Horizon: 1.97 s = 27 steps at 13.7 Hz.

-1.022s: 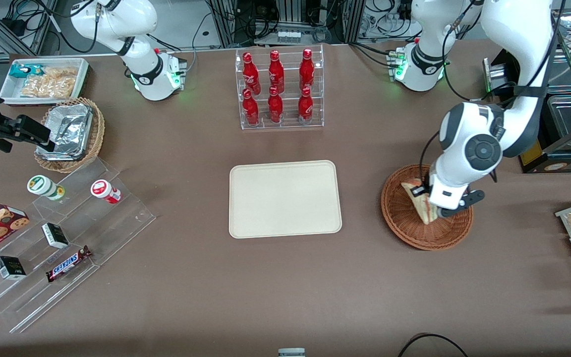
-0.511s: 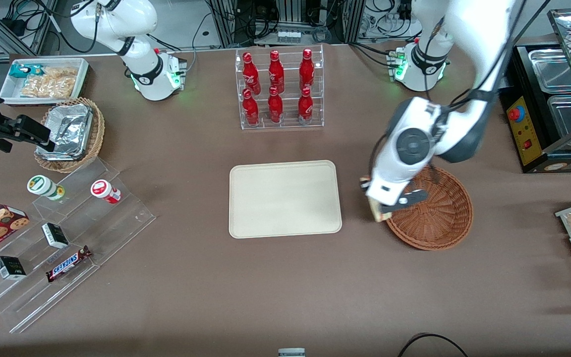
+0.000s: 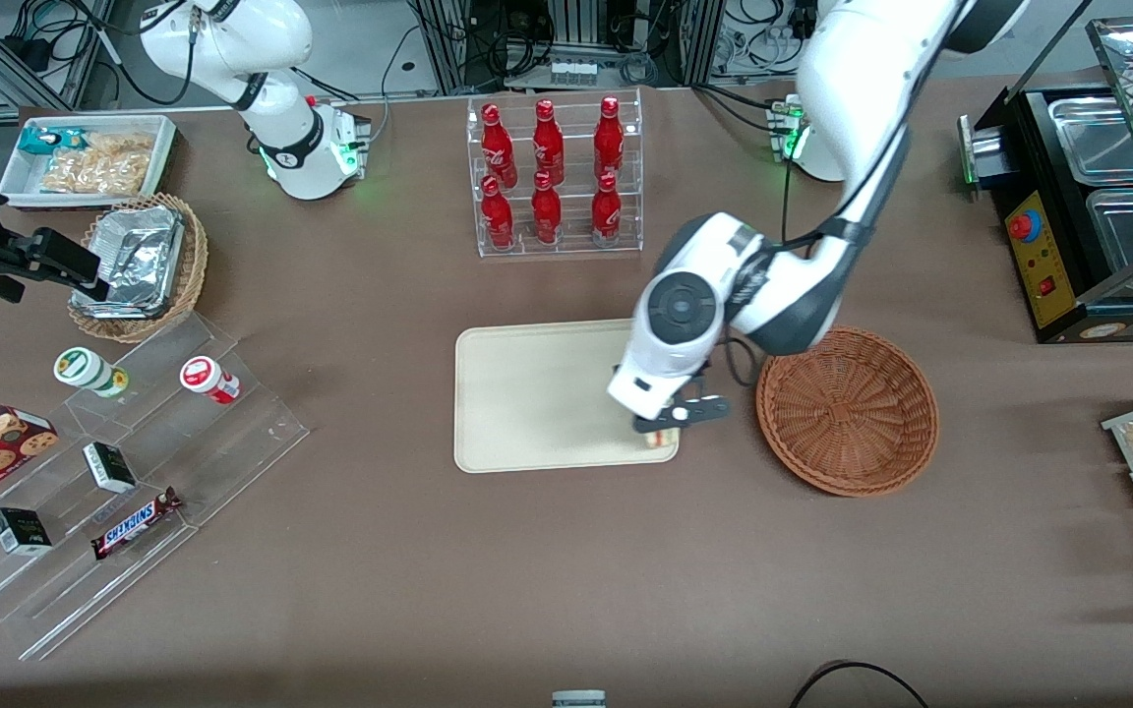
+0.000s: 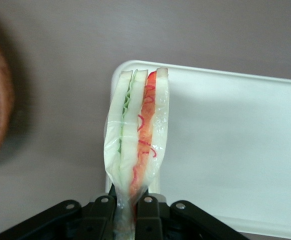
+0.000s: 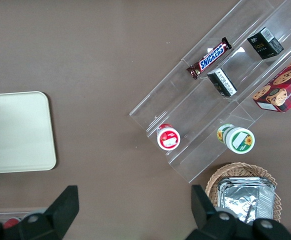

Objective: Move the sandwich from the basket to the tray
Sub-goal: 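Lift the sandwich and carry it with the left gripper over the tray, then lower the sandwich onto the tray and open the left gripper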

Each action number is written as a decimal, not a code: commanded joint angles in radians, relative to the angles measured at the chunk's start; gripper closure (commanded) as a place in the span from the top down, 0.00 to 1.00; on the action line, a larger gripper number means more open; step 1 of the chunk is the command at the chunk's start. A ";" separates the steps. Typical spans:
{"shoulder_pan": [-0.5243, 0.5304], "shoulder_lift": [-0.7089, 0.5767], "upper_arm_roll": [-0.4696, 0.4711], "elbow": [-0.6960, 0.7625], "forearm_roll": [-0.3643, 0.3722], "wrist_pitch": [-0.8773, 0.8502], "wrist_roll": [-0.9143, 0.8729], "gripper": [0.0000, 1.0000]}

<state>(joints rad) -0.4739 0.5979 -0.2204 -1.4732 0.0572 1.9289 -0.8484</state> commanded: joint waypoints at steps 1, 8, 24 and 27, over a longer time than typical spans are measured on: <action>-0.069 0.121 0.010 0.167 0.009 -0.031 -0.056 0.01; -0.172 0.273 0.013 0.329 0.018 -0.031 -0.124 0.00; -0.204 0.231 0.018 0.318 0.018 -0.027 -0.217 1.00; -0.192 0.160 0.019 0.313 0.023 -0.066 -0.224 1.00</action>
<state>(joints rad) -0.6651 0.8226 -0.2126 -1.1463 0.0652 1.9115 -1.0476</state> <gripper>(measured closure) 0.000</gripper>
